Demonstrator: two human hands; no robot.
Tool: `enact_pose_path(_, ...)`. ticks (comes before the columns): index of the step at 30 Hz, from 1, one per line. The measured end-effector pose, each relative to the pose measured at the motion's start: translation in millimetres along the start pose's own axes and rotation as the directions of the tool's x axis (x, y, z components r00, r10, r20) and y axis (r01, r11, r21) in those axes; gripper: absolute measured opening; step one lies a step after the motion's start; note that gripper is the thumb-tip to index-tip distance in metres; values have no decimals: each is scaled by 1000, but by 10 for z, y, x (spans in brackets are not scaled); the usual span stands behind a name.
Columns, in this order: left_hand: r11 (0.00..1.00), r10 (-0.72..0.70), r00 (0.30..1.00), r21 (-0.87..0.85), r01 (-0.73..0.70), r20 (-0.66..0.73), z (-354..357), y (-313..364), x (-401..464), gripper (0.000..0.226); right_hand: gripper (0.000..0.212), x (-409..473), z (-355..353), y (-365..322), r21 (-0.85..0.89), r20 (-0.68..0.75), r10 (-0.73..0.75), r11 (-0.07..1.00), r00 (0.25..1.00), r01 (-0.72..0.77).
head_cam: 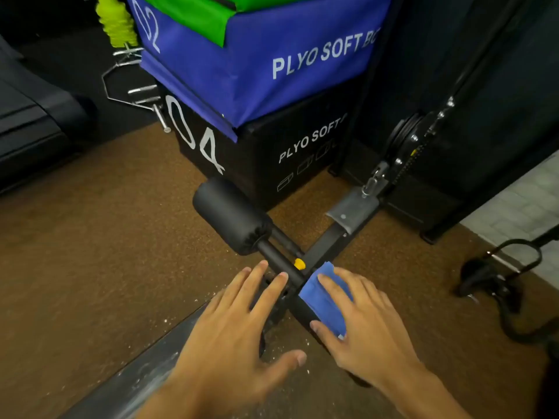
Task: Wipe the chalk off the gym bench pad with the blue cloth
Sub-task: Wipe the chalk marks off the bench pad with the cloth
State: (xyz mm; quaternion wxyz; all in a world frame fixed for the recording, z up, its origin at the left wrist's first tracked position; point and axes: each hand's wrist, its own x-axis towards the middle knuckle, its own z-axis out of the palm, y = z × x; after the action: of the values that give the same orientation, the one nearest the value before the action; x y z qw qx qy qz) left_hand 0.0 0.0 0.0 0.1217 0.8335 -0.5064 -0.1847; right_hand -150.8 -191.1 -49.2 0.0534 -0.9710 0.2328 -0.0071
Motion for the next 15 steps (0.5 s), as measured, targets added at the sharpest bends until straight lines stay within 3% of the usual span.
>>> enact_pose_path(6,1000,23,997,6,-22,-78,165,-16,186,101,43,3,216,95,35,-202,-38,998,979,46)
enact_pose_path(12,999,36,987,5,-36,-158,282,-69,240,101,56,-57,265,149,45,-178,-35,998,983,44)
enact_pose_path(15,1000,25,989,12,-24,-149,284,-53,254,101,44,-66,301,185,66,-282,-59,995,958,80)
